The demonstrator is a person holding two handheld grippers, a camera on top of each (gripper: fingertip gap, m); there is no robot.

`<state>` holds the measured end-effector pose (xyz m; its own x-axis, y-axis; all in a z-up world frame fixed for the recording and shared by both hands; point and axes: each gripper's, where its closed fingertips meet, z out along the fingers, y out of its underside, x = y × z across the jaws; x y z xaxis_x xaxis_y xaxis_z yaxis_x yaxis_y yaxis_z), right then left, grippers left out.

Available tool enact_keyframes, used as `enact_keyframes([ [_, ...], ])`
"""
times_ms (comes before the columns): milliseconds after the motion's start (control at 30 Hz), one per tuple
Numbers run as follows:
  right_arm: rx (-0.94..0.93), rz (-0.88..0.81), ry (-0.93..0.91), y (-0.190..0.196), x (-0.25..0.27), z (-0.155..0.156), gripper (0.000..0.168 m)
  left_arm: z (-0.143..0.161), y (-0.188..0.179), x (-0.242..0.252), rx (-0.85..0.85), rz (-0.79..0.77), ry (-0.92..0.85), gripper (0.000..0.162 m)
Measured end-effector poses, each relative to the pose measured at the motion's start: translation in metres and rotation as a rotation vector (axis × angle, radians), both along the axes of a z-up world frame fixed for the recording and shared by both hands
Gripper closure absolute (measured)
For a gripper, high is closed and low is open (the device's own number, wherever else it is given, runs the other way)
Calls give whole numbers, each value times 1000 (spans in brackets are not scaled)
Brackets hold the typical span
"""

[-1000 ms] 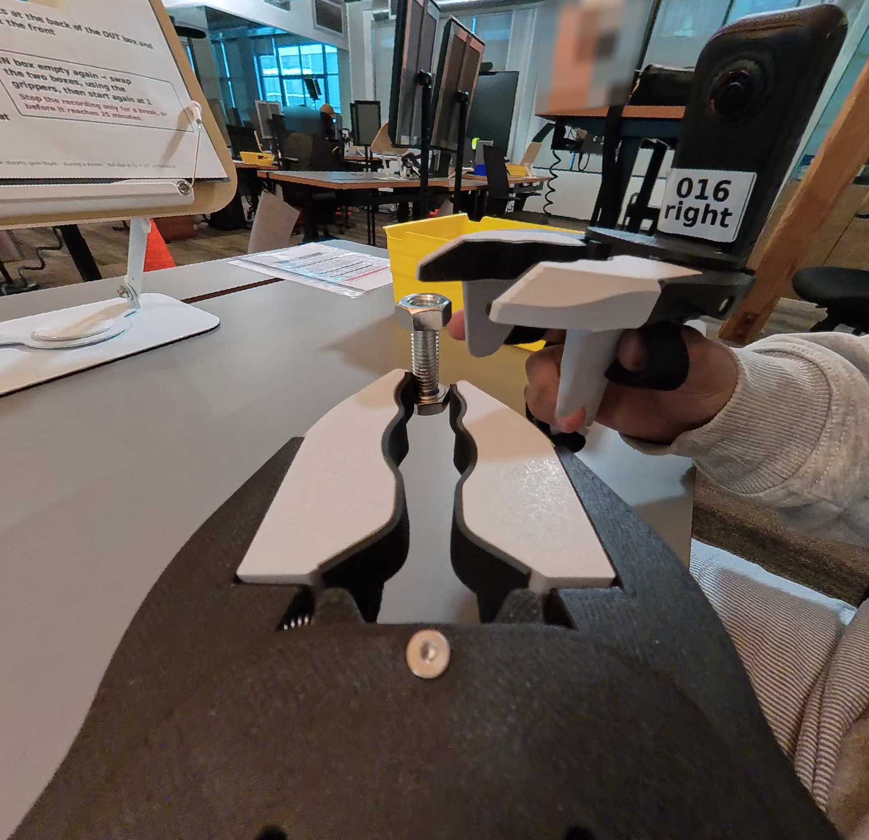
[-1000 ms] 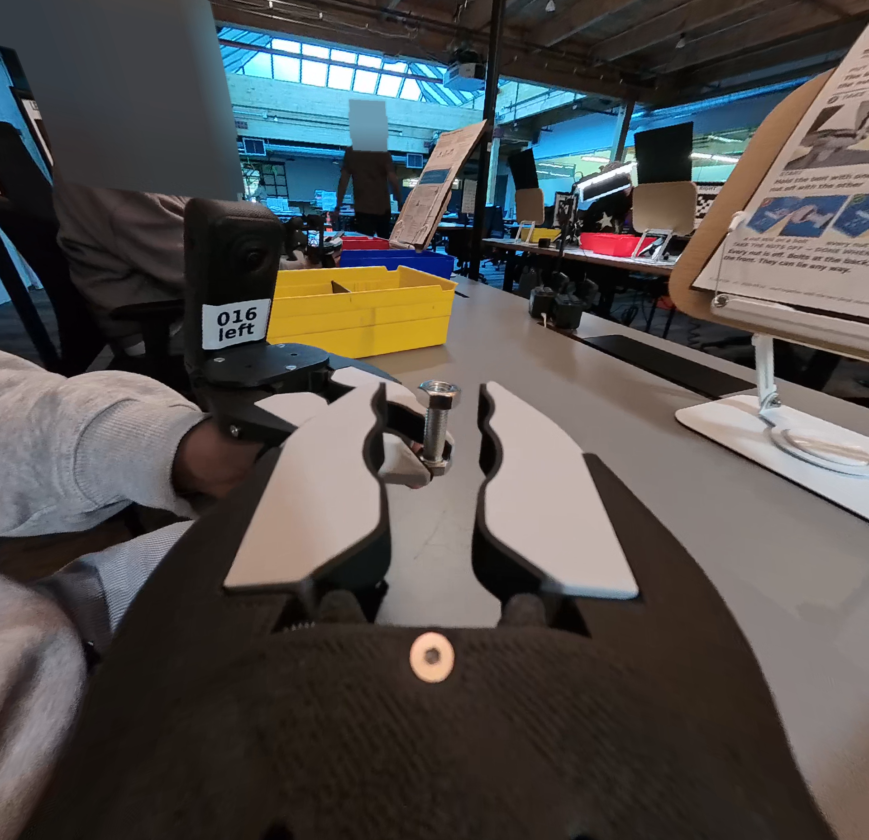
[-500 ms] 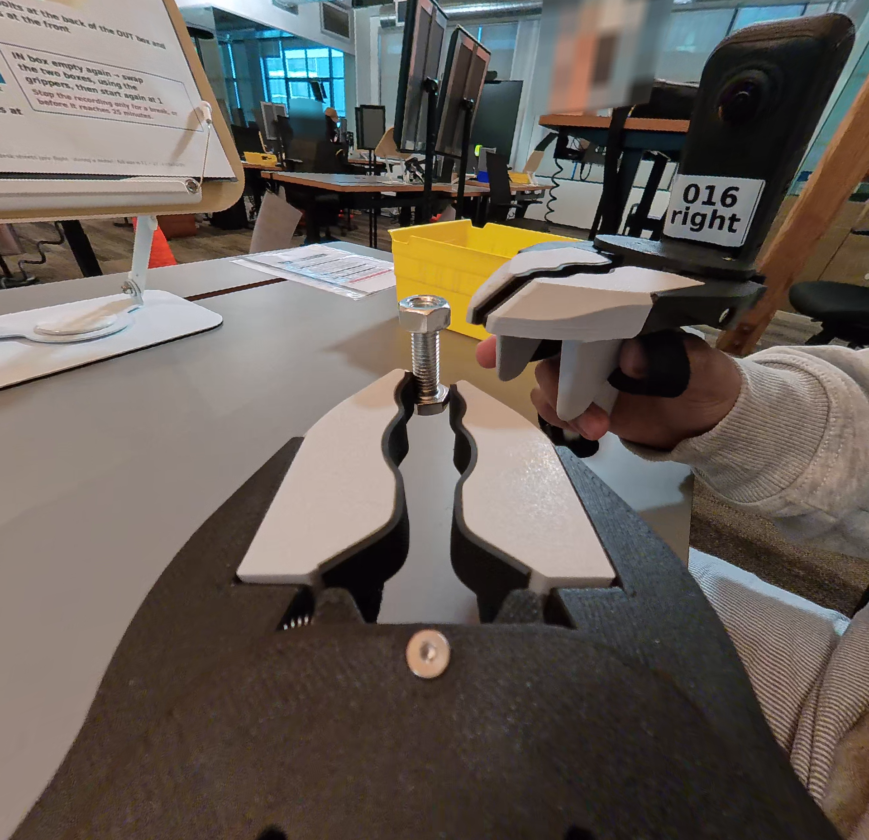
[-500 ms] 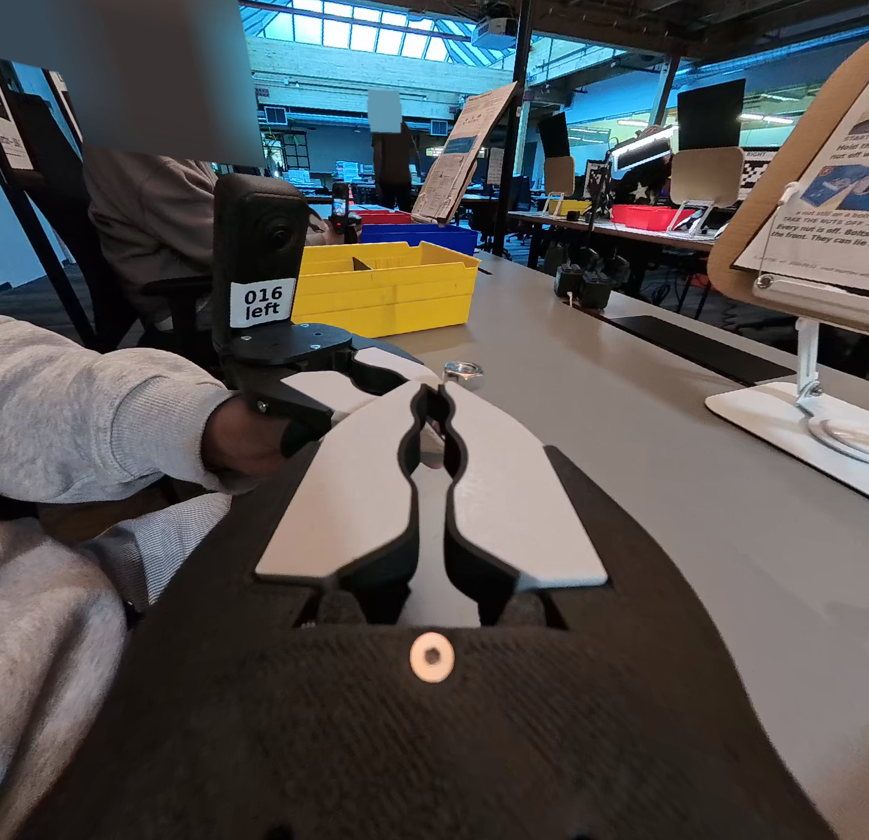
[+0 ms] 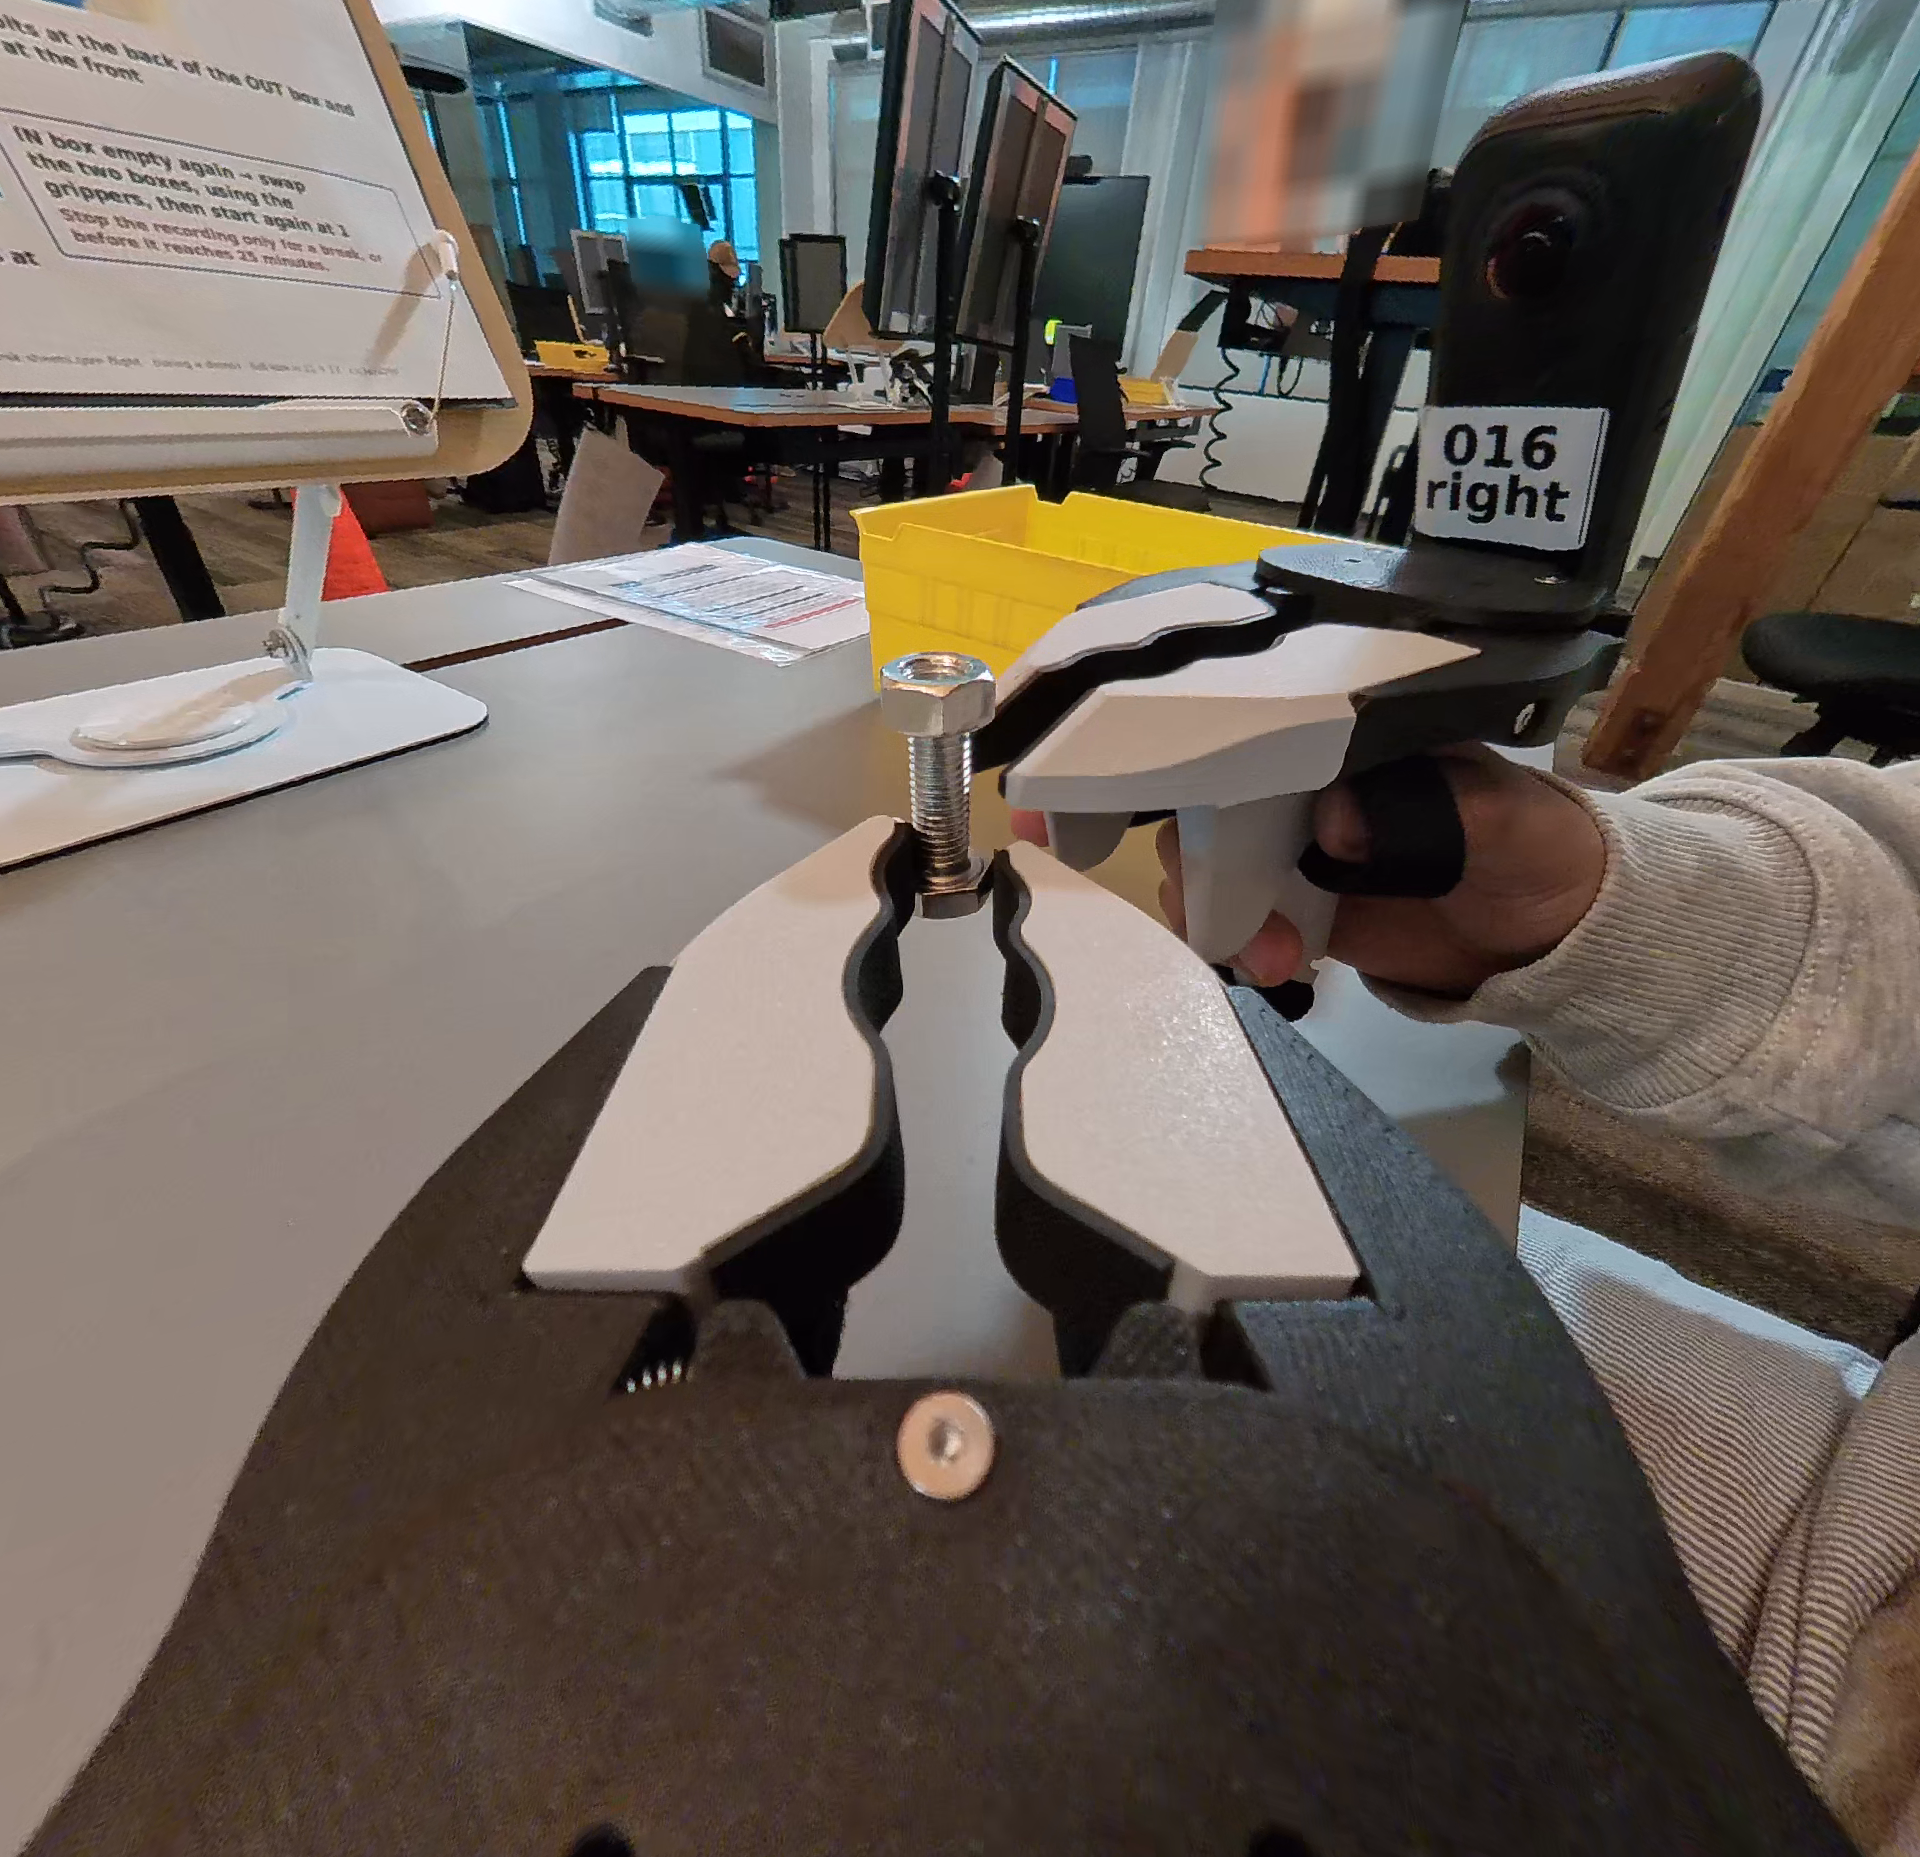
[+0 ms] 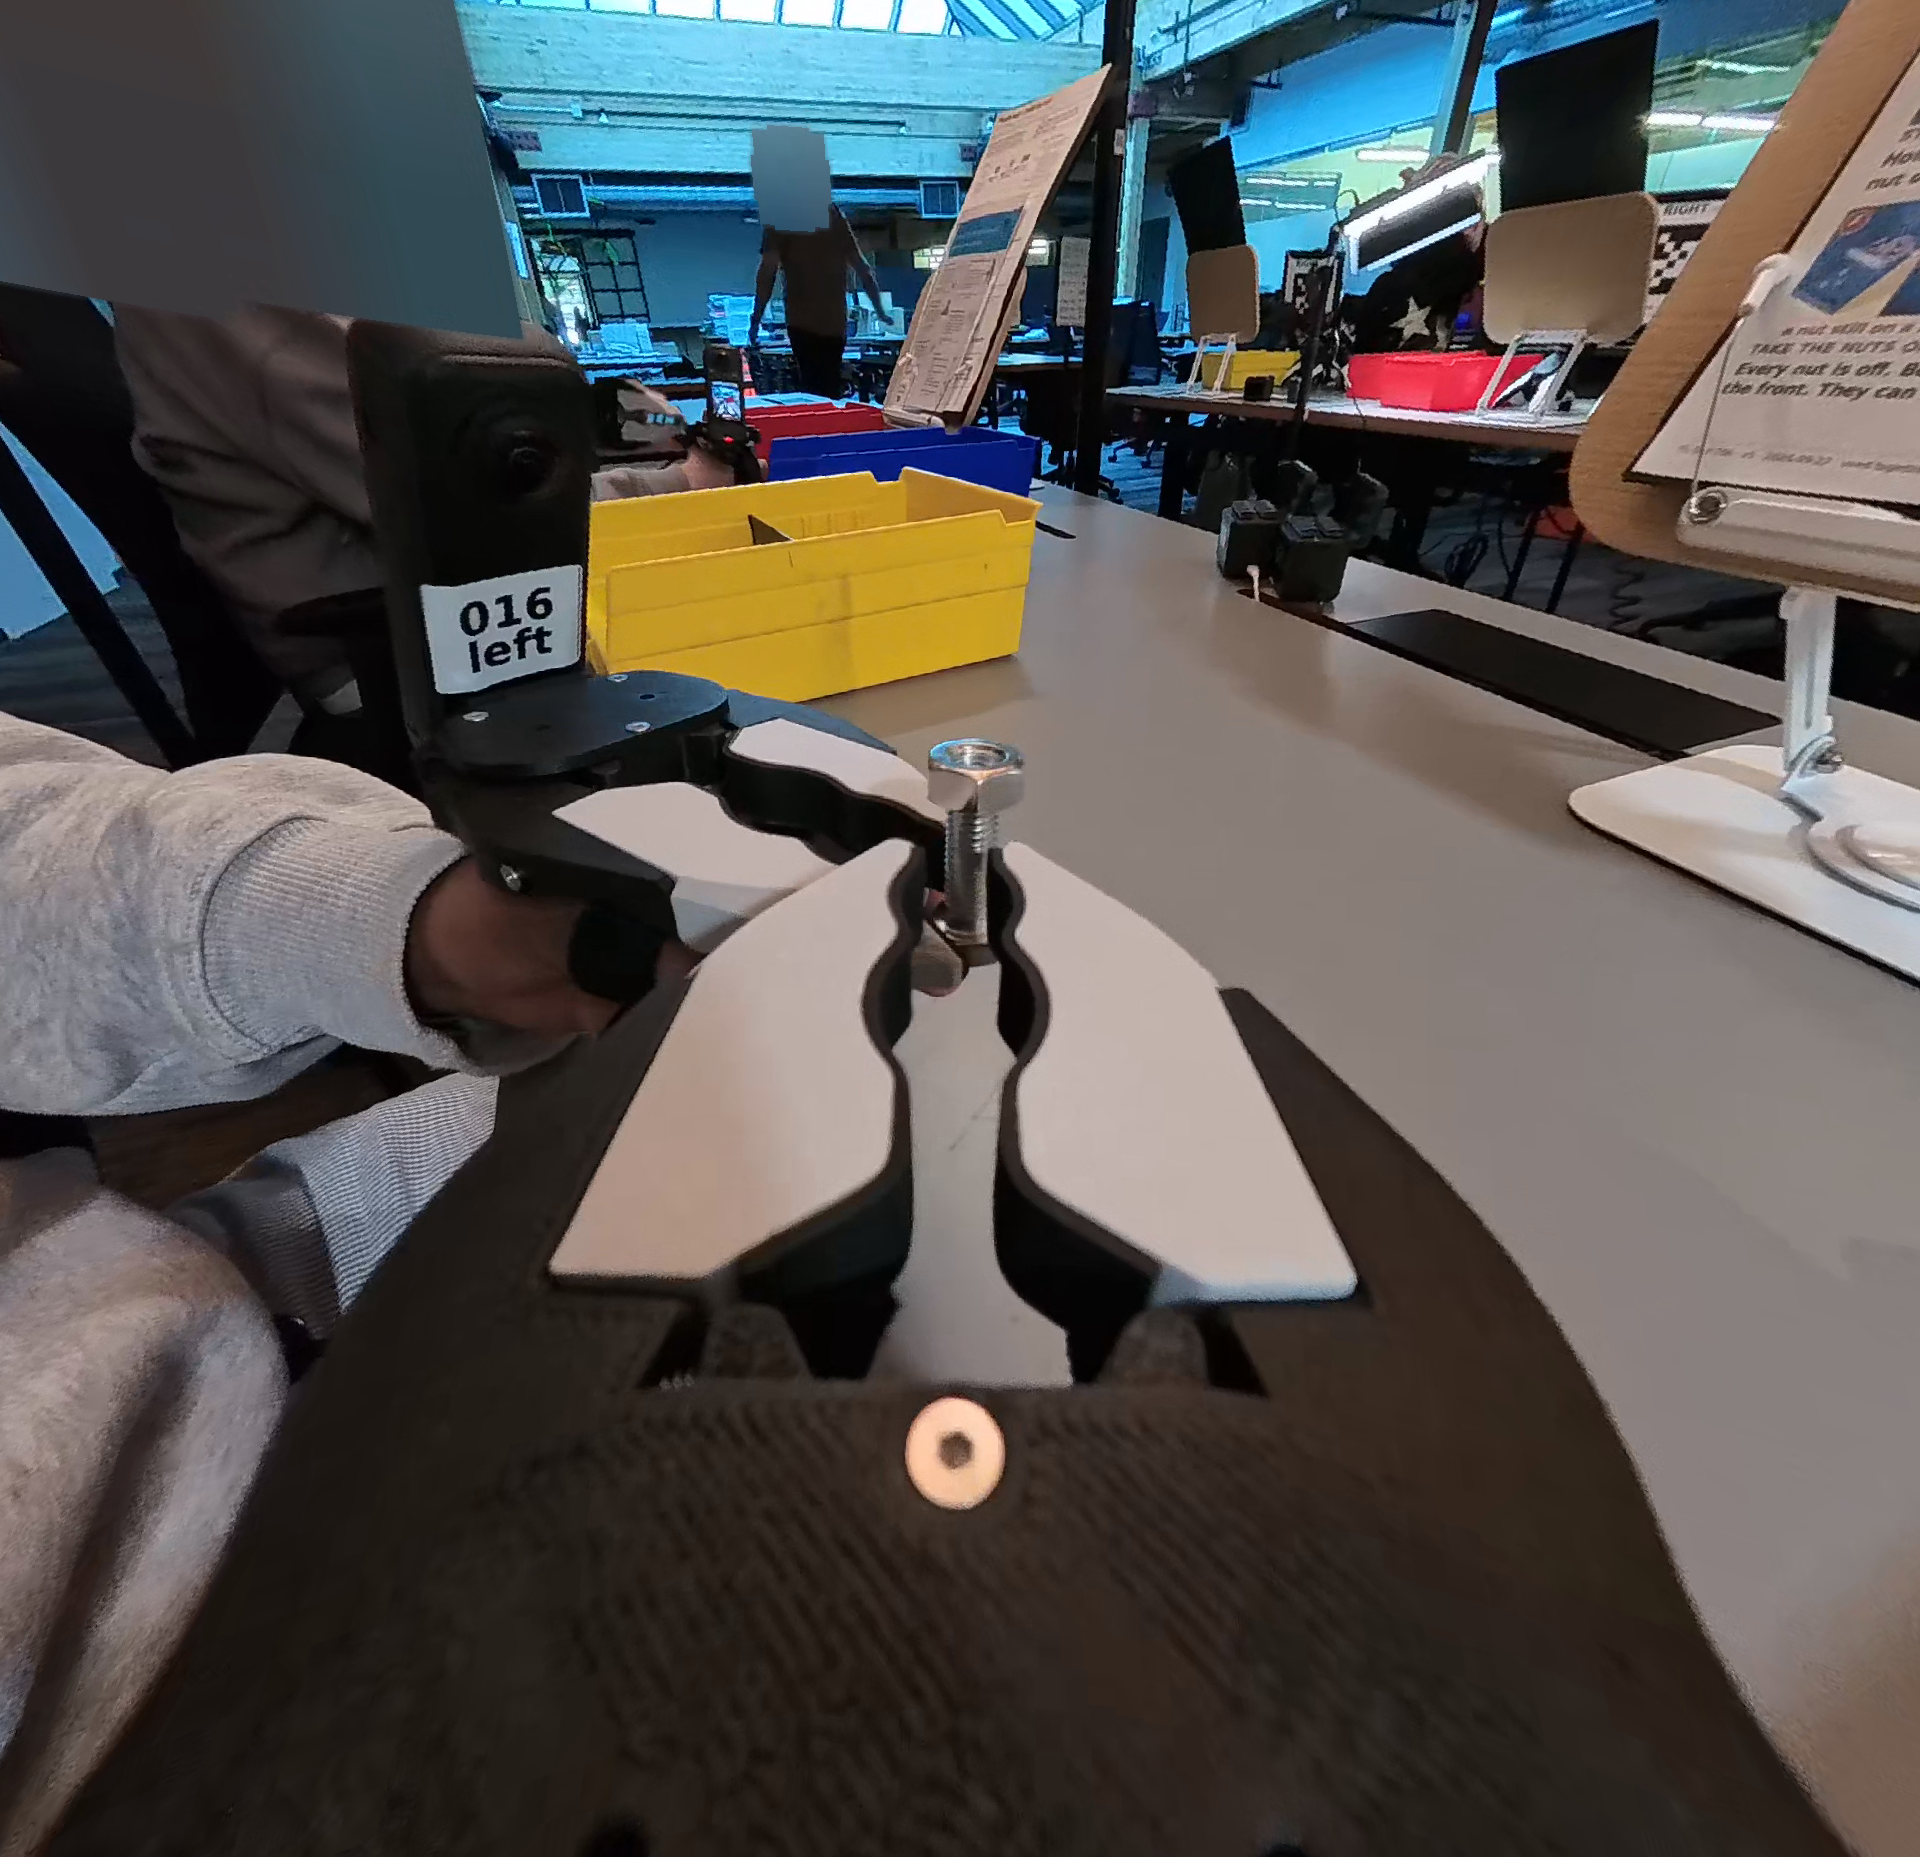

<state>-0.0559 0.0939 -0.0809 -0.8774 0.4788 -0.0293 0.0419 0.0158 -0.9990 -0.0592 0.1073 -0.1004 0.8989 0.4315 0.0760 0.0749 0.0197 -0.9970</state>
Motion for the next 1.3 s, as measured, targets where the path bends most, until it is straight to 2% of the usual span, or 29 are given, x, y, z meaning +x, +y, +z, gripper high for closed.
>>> enact_keyframes([
  [700, 7, -3, -7, -1, -1, 0, 159, 2, 4, 8, 28, -56, -10, 146],
  [933, -4, -13, 12, 1, -1, 4, 159, 4, 2, 7, 37, -51, -8, 131],
  [1300, -89, 78, 18, -2, 11, 16, 159, 7, 4, 20, 58, -160, -11, 130],
])
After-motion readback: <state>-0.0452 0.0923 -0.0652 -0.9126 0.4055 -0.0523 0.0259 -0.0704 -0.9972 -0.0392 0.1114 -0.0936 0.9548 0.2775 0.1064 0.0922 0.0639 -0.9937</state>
